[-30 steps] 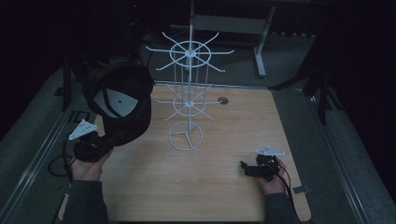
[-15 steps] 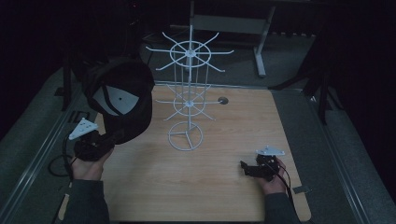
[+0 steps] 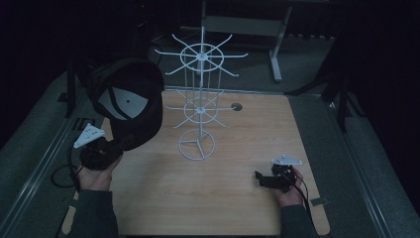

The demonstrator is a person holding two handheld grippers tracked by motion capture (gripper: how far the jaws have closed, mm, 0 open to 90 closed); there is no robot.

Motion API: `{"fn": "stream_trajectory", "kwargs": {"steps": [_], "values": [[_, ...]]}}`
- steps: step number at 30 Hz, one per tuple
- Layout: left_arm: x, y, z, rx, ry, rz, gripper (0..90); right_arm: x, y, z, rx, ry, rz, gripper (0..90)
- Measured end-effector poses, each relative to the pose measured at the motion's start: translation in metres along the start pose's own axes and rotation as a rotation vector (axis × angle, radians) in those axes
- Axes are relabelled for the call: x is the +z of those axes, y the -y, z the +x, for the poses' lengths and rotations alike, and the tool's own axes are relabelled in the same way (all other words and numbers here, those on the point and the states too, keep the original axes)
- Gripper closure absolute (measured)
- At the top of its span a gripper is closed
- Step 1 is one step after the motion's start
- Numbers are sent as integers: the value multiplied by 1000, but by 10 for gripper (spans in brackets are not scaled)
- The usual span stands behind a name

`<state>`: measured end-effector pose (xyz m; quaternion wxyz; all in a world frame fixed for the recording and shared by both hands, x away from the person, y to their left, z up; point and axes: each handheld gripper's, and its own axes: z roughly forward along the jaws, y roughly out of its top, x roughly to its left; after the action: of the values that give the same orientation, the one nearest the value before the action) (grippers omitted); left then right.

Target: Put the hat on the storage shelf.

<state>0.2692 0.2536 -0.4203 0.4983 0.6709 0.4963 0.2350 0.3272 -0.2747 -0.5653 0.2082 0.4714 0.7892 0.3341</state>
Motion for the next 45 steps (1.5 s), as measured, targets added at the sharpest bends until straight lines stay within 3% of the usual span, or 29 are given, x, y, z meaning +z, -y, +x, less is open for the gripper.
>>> {"fn": "stream_trajectory", "kwargs": {"steps": [45], "values": [[1,-9,-19,39,-29,-55,868,0,0,0,-1,0,0,132]]}}
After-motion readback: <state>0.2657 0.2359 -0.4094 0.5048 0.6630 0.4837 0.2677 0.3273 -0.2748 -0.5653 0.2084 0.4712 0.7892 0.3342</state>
